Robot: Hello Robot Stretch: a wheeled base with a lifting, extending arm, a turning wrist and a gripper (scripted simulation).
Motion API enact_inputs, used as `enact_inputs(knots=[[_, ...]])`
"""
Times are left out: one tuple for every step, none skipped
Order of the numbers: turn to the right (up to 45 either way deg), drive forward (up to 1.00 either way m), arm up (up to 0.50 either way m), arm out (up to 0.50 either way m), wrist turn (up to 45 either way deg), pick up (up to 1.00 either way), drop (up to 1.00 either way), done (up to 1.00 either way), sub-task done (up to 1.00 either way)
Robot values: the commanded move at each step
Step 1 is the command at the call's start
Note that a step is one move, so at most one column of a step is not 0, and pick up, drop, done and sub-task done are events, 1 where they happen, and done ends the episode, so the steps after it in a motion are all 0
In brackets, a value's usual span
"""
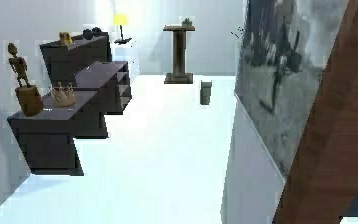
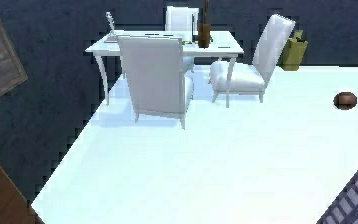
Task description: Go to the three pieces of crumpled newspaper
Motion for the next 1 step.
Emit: enact_inputs(knots=[[0.0, 0.45, 0.00, 0.00, 0.0, 0.00, 0.00, 0.00, 0.00]])
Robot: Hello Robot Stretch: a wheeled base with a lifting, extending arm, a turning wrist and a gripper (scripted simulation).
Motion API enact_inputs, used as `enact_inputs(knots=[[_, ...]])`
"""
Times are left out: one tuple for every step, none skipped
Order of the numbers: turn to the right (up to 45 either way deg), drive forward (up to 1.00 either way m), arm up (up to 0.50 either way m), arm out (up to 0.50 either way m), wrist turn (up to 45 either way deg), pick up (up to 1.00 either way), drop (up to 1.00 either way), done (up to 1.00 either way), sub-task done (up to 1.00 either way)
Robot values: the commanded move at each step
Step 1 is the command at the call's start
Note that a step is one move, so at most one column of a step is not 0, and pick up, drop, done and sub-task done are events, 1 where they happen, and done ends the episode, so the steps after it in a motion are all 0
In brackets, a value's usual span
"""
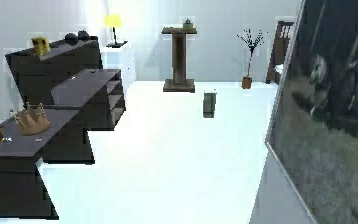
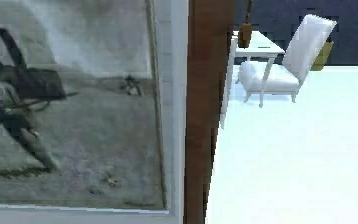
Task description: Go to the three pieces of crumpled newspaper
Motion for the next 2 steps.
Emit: enact_inputs(knots=[[6.0, 0.00, 0.00, 0.00, 0.0, 0.00, 0.00, 0.00, 0.00], [0.0, 0.75, 0.00, 0.00, 0.0, 0.00, 0.00, 0.00, 0.00]])
